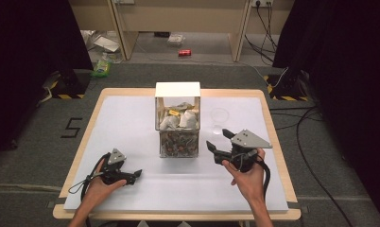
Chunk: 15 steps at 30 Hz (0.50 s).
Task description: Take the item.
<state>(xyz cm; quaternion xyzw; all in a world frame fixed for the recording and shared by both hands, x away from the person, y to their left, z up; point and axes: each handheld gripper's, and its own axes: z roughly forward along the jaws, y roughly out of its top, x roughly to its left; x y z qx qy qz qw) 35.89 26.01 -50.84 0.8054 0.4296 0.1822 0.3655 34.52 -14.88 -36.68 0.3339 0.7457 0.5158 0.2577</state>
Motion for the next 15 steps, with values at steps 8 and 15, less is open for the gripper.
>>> trace_pose_trajectory(
  ticks=[8, 15],
  knots=[
    [0.0, 0.0, 0.0, 0.0, 0.0, 1.0, -0.001, 0.0, 1.0, 6.6, -0.1, 1.0, 0.4, -0.025, -0.008, 1.0, -0.013, 0.9999, 0.008, 32.9],
    [0.0, 0.0, 0.0, -0.001, 0.001, 1.0, -0.001, 0.0, 1.0, 6.6, 0.1, 1.6, 0.6, -0.036, -0.002, 0.999, -0.017, 0.9999, 0.002, 33.3]
  ],
)
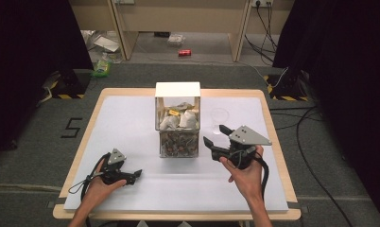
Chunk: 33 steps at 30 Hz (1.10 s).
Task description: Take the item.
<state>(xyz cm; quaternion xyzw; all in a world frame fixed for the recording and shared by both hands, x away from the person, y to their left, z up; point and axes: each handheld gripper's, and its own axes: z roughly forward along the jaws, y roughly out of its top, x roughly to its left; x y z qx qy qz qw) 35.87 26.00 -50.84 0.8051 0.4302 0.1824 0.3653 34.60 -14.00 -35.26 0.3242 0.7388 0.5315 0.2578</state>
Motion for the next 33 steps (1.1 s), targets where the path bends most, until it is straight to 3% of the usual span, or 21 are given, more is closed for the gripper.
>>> trace_pose_trajectory(
  ticks=[18, 33],
  knots=[
    [0.0, 0.0, 0.0, 0.0, 0.0, 1.0, 0.0, 0.0, 1.0, 6.6, 1.4, 2.6, 1.8, -0.063, -0.046, 0.997, -0.052, 0.9976, 0.042, 38.6],
    [0.0, 0.0, 0.0, 0.0, 0.0, 1.0, 0.001, 0.0, 1.0, 6.6, 3.6, 3.7, 3.1, -0.048, -0.064, 0.997, -0.094, 0.9935, 0.06, 44.9]
  ],
)
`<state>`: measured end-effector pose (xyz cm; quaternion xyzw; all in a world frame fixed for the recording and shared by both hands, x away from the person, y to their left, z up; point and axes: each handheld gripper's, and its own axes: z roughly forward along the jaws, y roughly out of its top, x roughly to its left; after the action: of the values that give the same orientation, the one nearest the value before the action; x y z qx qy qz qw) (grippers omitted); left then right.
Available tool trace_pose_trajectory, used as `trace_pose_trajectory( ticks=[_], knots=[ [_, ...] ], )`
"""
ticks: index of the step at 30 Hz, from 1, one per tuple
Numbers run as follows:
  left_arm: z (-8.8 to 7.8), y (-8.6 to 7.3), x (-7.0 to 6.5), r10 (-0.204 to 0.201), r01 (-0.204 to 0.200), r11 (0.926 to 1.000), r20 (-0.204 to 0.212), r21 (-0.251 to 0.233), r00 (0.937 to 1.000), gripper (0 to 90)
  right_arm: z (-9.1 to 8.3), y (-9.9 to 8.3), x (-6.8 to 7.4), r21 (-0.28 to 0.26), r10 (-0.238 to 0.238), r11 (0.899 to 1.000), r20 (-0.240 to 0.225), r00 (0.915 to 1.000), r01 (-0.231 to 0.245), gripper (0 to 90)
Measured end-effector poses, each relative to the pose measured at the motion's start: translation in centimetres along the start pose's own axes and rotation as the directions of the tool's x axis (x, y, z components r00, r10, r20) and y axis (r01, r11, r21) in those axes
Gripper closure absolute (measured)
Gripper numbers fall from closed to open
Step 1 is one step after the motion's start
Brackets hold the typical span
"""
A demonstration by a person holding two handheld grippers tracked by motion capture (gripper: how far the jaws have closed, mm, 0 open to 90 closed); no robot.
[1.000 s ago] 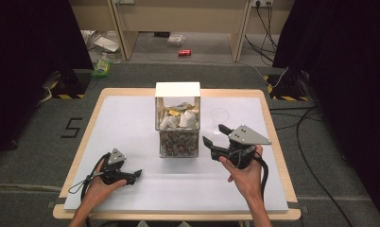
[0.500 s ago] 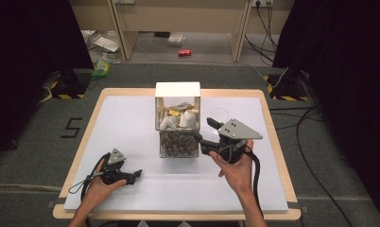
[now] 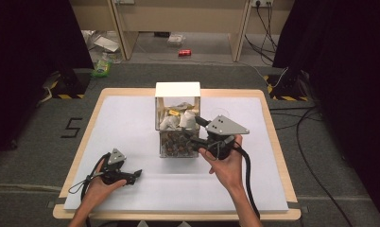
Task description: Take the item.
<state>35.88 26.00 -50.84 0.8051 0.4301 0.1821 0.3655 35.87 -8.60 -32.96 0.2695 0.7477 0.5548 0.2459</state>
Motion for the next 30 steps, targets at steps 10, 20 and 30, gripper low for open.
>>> trace_pose_trajectory(
  ticks=[10, 20, 30],
  knots=[
    [0.0, 0.0, 0.0, 0.0, 0.0, 1.0, 0.0, 0.0, 1.0, 6.6, 2.5, 0.4, 0.6, 0.031, -0.002, 1.0, -0.028, 0.9996, 0.003, 48.7],
    [0.0, 0.0, 0.0, 0.001, -0.001, 1.0, -0.001, 0.001, 1.0, 6.6, 4.6, 1.5, 1.3, 0.079, -0.029, 0.996, -0.044, 0.9986, 0.033, 54.2],
    [0.0, 0.0, 0.0, 0.0, 0.0, 1.0, 0.0, 0.001, 1.0, 6.6, 6.5, 1.9, 1.6, 0.152, -0.066, 0.986, -0.019, 0.9976, 0.068, 63.5]
  ],
)
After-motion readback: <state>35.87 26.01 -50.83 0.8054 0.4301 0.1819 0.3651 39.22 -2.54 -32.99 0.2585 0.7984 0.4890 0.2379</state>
